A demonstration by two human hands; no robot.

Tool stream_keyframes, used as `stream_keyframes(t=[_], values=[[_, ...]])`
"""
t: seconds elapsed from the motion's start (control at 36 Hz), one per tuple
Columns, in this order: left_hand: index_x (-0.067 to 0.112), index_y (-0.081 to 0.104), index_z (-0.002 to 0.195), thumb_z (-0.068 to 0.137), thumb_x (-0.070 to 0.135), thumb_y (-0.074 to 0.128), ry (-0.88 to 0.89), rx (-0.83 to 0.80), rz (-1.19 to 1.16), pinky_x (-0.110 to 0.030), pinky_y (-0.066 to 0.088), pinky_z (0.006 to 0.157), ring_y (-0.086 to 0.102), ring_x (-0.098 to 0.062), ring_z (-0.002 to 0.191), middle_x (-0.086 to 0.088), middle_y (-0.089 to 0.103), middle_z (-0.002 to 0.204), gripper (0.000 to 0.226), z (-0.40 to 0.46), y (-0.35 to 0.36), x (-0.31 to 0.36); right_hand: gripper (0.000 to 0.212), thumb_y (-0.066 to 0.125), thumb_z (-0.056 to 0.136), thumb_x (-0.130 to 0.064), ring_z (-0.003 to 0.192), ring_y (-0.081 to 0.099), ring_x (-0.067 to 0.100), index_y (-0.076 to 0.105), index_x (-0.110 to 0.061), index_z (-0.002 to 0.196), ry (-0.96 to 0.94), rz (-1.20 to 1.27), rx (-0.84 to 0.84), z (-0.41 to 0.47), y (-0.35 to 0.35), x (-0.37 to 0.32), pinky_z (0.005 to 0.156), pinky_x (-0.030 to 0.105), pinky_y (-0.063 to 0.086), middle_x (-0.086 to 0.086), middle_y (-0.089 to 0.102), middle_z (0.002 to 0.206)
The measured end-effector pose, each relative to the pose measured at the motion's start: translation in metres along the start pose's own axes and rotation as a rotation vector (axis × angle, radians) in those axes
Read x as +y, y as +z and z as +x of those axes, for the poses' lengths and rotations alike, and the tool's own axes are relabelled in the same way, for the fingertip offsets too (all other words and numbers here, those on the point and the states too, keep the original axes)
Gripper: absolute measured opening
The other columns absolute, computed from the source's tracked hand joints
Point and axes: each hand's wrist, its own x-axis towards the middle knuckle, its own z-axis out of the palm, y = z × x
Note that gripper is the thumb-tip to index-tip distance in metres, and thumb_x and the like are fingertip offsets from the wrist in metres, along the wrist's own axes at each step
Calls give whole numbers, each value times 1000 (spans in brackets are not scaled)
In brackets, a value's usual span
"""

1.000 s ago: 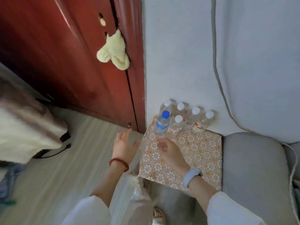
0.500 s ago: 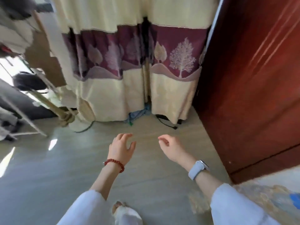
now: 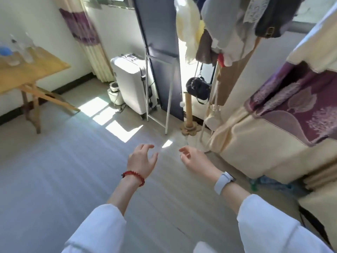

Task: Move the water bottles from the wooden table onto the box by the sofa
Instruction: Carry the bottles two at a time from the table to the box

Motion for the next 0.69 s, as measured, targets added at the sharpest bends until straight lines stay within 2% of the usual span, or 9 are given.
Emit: stream_keyframes(t=[0.14,0.33,0.47,0.58,0.69], values=[[14,57,115,87,27,55,-129,100,-36,-43,42,98,52,-21,113,-5,57,120,31,70,-38,-68,31,43,94,-27,106,58,21,54,-14,120,-110,-80,-129,109,33,-57,91,33,46,5,63,115],[14,57,115,88,28,53,-242,204,-2,-41,41,99,51,-23,114,-6,57,120,31,192,-103,-147,31,42,93,-25,111,57,22,55,-15,119,-264,-163,-196,274,72,-143,96,34,44,5,62,118],[13,57,115,90,29,50,-341,319,37,-39,42,97,52,-25,112,-8,57,120,31,300,-191,-202,32,43,93,-25,108,57,20,55,-14,120,-412,-171,-236,403,89,-248,95,34,44,3,63,117],[13,58,114,89,27,51,-429,422,-13,-41,42,98,53,-24,112,-7,58,120,29,350,-246,-250,31,42,94,-24,105,59,24,56,-11,118,-516,-210,-302,474,121,-323,92,37,47,7,64,115],[14,59,112,88,27,52,-541,490,-29,-38,42,97,53,-23,111,-4,57,118,28,384,-286,-313,31,42,93,-23,103,60,23,58,-10,117,-605,-230,-387,537,170,-383,88,27,44,7,65,115]])
